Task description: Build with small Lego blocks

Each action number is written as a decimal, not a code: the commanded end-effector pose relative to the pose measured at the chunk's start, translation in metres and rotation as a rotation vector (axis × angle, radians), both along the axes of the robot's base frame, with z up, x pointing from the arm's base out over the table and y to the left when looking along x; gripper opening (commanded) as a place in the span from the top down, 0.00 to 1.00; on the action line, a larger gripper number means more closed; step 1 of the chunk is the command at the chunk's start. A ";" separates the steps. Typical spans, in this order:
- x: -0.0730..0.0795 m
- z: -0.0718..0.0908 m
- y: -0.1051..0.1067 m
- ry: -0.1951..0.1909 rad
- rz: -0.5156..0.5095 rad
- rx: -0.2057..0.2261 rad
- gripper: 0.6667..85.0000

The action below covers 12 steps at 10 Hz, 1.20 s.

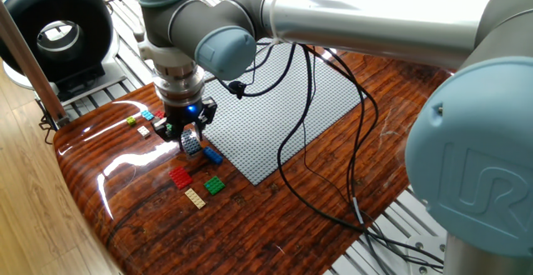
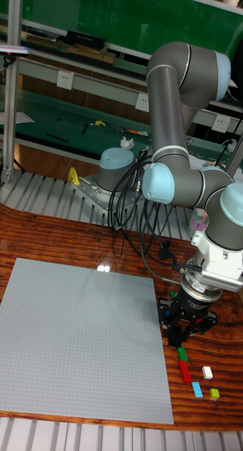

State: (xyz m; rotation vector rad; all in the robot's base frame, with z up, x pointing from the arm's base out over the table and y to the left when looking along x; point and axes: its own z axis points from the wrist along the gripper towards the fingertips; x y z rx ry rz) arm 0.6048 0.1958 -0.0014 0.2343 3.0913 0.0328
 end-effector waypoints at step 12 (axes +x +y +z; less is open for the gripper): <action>0.003 0.001 0.005 0.000 -0.006 0.014 0.49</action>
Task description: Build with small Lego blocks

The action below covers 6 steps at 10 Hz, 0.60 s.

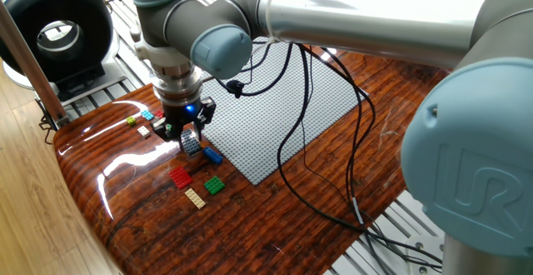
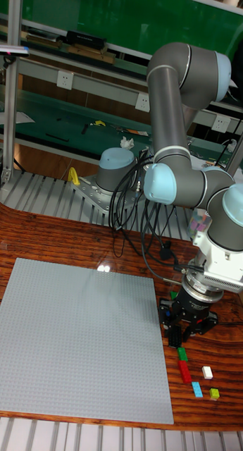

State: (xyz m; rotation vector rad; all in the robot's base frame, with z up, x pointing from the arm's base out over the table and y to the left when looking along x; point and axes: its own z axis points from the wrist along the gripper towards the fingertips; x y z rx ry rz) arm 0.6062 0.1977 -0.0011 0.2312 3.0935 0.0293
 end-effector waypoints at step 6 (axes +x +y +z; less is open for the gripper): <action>0.001 0.000 0.001 0.006 -0.026 0.006 0.76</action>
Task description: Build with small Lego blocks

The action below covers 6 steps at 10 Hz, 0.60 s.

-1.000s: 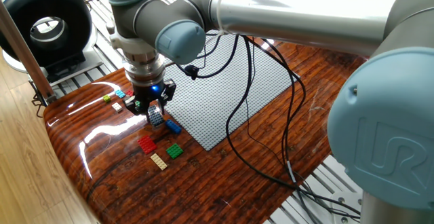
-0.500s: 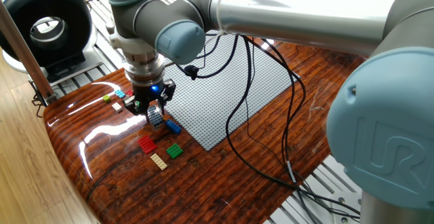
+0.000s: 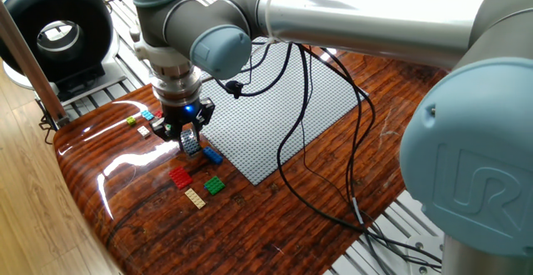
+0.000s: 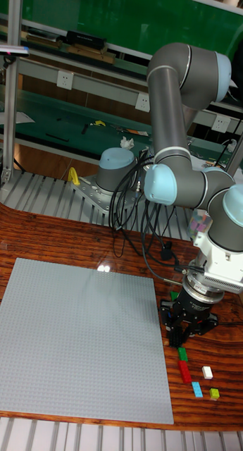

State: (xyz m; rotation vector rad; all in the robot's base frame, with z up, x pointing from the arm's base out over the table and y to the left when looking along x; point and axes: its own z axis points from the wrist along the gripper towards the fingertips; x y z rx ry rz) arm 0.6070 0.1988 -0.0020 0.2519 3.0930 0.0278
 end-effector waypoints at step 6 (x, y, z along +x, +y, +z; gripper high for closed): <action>-0.005 0.004 0.001 0.020 -0.016 0.010 1.00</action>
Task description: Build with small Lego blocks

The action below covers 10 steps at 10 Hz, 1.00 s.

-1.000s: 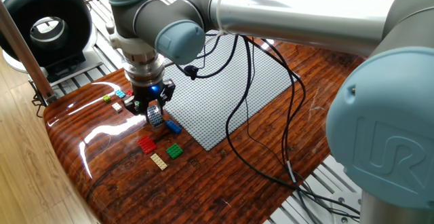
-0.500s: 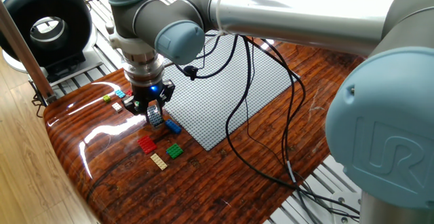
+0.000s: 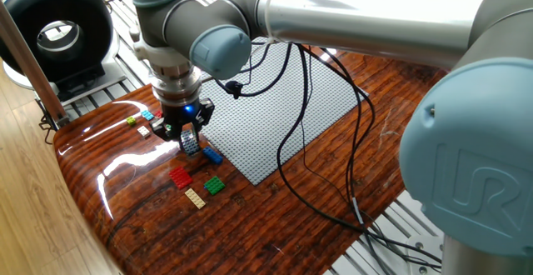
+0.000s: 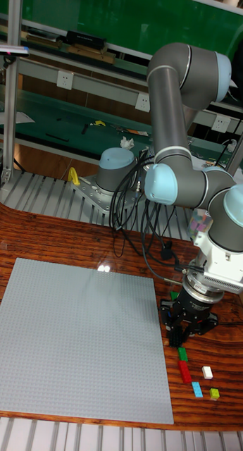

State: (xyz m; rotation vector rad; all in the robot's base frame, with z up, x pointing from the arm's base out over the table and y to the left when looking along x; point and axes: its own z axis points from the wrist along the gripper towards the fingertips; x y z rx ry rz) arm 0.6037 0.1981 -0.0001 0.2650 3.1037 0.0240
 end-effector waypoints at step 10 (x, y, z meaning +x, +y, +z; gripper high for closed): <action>0.006 0.039 -0.010 -0.008 0.036 0.037 1.00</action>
